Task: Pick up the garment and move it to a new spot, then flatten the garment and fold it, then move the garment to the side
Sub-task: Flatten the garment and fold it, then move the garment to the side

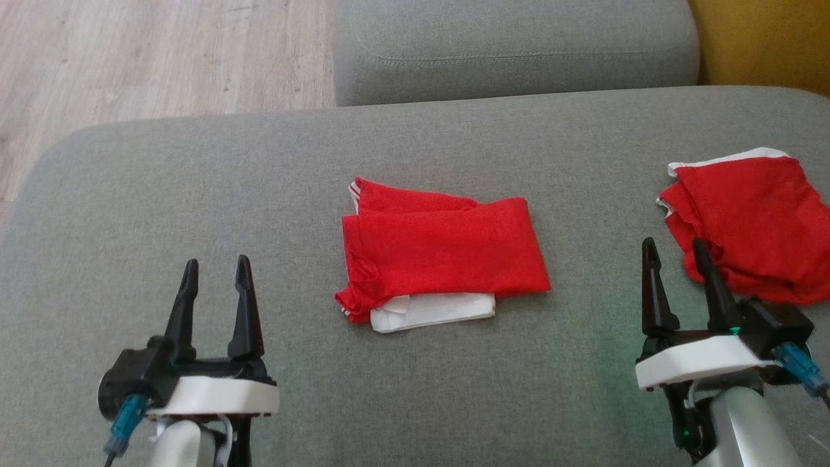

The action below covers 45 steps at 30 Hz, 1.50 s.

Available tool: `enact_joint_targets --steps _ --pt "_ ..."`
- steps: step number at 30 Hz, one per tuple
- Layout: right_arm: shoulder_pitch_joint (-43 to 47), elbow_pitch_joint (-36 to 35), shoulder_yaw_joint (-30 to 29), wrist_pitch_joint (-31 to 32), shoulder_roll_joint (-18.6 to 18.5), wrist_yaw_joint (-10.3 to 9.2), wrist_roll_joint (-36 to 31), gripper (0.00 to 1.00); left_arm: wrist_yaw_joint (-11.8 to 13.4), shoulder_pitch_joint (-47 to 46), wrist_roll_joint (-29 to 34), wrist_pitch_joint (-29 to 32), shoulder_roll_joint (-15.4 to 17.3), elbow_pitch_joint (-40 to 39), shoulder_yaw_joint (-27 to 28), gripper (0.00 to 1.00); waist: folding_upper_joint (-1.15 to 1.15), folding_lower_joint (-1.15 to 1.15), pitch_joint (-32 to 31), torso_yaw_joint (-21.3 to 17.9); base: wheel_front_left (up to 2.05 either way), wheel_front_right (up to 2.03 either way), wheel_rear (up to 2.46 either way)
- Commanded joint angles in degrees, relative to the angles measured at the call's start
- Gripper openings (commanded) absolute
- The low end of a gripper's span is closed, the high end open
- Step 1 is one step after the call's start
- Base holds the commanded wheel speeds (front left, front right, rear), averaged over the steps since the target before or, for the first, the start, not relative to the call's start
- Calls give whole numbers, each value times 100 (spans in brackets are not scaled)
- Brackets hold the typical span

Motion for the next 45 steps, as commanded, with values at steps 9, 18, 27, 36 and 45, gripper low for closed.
enact_joint_targets --steps 9,18,27,36,45 --pt "-467 -22 170 120 9 -4 -113 100 4 -400 -114 -29 27 -264 -114 100 0 0 319 280 0 0 0" --pt "-1128 750 438 531 9 -4 -6 100 -25 -648 -110 -29 26 -200 -304 100 0 0 694 648 0 0 0" --pt "-1687 1963 773 1079 9 -4 459 100 -17 -779 -178 -29 26 -129 -431 100 0 0 874 973 0 0 0" --pt "-2053 2806 945 1239 9 -4 396 0 16 -808 -220 -29 26 -152 -429 100 0 0 886 1042 0 0 0" --pt "-2267 2859 981 696 5 -4 -377 0 -6 -830 -178 -29 26 -173 -446 100 0 0 656 721 0 0 0"
